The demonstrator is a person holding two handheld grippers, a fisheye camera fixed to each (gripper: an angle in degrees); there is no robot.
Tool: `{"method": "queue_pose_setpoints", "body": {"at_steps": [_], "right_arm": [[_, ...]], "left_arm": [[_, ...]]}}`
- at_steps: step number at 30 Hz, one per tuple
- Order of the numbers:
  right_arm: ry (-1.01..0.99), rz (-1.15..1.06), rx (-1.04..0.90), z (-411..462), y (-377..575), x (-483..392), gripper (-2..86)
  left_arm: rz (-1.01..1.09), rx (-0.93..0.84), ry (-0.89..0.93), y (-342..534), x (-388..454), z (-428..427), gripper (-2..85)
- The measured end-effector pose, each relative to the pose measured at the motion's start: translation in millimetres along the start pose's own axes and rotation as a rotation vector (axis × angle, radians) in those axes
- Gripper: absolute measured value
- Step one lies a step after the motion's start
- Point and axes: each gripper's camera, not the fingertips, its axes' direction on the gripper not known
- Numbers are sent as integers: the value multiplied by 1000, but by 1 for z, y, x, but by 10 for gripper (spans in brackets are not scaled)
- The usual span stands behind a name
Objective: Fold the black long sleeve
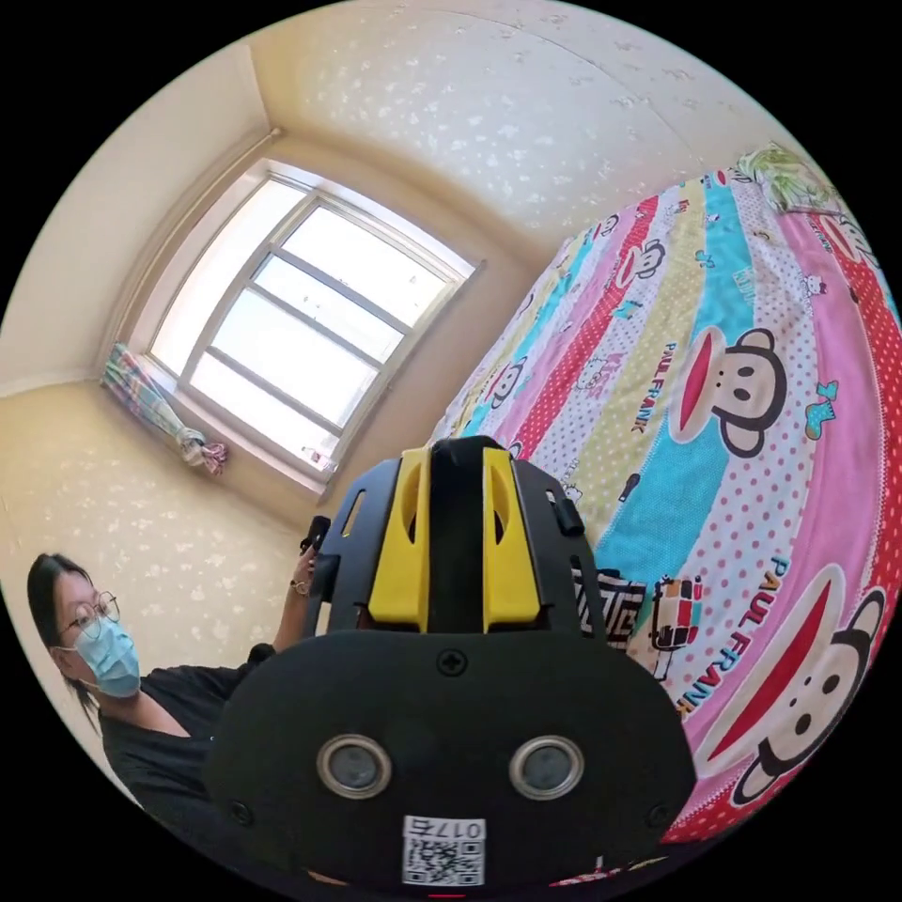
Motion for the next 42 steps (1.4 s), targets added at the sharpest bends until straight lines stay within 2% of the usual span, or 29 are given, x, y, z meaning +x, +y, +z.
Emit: {"method": "queue_pose_setpoints", "body": {"at_steps": [4,7,13,15,19,23,28,32,35,37,39,40,42], "right_arm": [[158,-13,-97,48,36,13,124],[169,27,-186,76,70,35,123],[252,39,-211,106,128,47,126],[284,13,-226,115,142,48,126],[330,-145,-281,149,169,42,117],[450,-167,-290,186,178,41,76],[468,-131,-353,185,149,34,38],[364,-87,-311,138,123,15,24],[477,-38,-391,142,130,25,22],[492,36,-443,153,138,46,23],[408,119,-456,158,145,63,26],[369,153,-409,155,148,66,28],[341,161,-302,147,152,57,33]], "left_arm": [[-34,-103,-48,11,-37,35,113],[-82,-202,-117,19,-63,65,112],[-112,-331,-145,24,-83,111,104],[-109,-324,-153,24,-83,113,102],[-79,-318,-281,28,-77,116,100],[-86,-368,-252,23,-84,135,96],[-95,-440,-246,8,-79,144,43],[-30,-445,-296,12,-56,136,38],[-38,-531,-301,18,-67,152,39],[-104,-516,-232,22,-90,156,53],[-145,-442,-164,21,-104,148,82],[-154,-383,-123,19,-110,141,116],[-149,-322,-121,15,-115,133,132]]}}
